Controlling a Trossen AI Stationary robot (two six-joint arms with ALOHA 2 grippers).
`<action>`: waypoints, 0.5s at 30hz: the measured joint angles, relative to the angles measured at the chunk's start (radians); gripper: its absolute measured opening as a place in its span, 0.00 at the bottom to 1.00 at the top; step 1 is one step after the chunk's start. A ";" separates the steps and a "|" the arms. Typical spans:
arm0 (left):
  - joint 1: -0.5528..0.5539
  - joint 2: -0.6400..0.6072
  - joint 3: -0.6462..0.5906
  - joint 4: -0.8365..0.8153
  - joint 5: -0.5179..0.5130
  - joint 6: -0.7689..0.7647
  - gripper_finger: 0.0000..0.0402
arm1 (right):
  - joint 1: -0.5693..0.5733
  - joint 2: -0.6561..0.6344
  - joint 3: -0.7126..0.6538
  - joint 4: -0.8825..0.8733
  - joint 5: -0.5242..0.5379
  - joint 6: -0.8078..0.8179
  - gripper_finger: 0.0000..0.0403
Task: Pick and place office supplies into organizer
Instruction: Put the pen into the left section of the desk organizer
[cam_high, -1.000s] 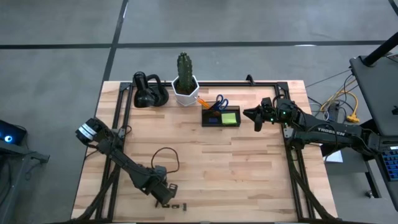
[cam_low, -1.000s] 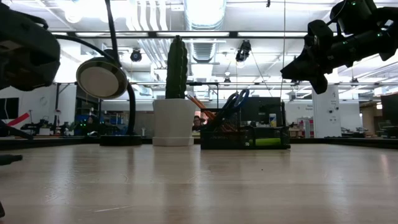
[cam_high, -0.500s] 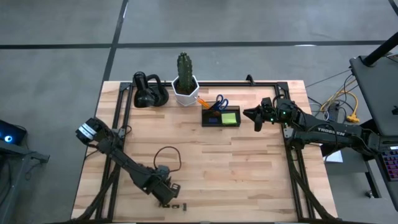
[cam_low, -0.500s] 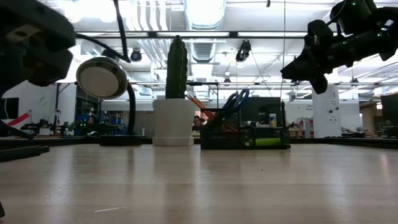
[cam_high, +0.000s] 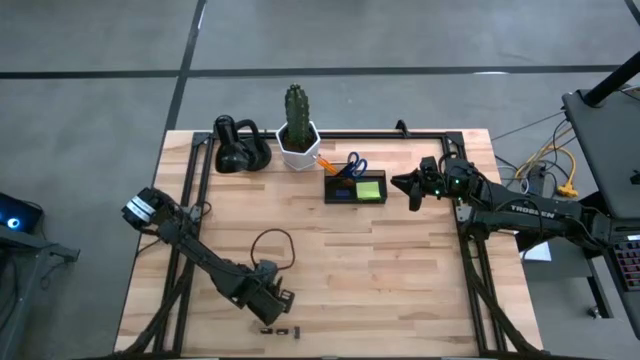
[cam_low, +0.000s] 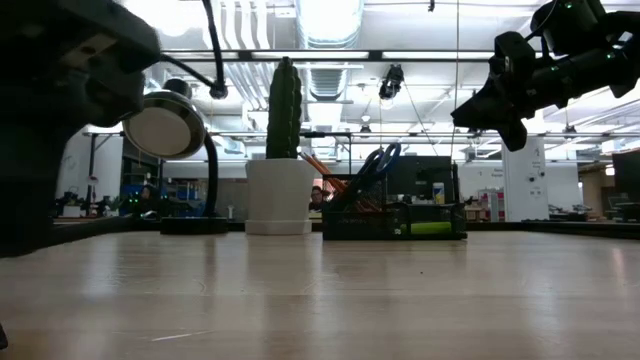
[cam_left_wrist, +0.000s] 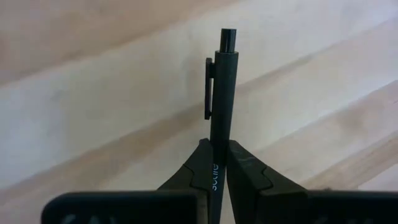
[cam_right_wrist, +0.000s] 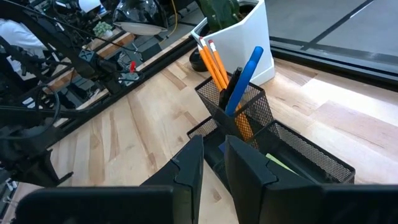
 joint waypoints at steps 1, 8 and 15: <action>0.002 -0.005 0.000 0.001 -0.016 0.002 0.02 | 0.000 0.000 0.000 0.000 0.000 0.000 0.14; 0.032 -0.025 0.000 0.007 -0.060 0.075 0.02 | 0.000 0.000 0.000 0.000 0.000 0.000 0.14; 0.093 -0.025 0.000 0.020 -0.061 0.174 0.02 | 0.000 0.000 0.000 0.000 0.000 0.000 0.14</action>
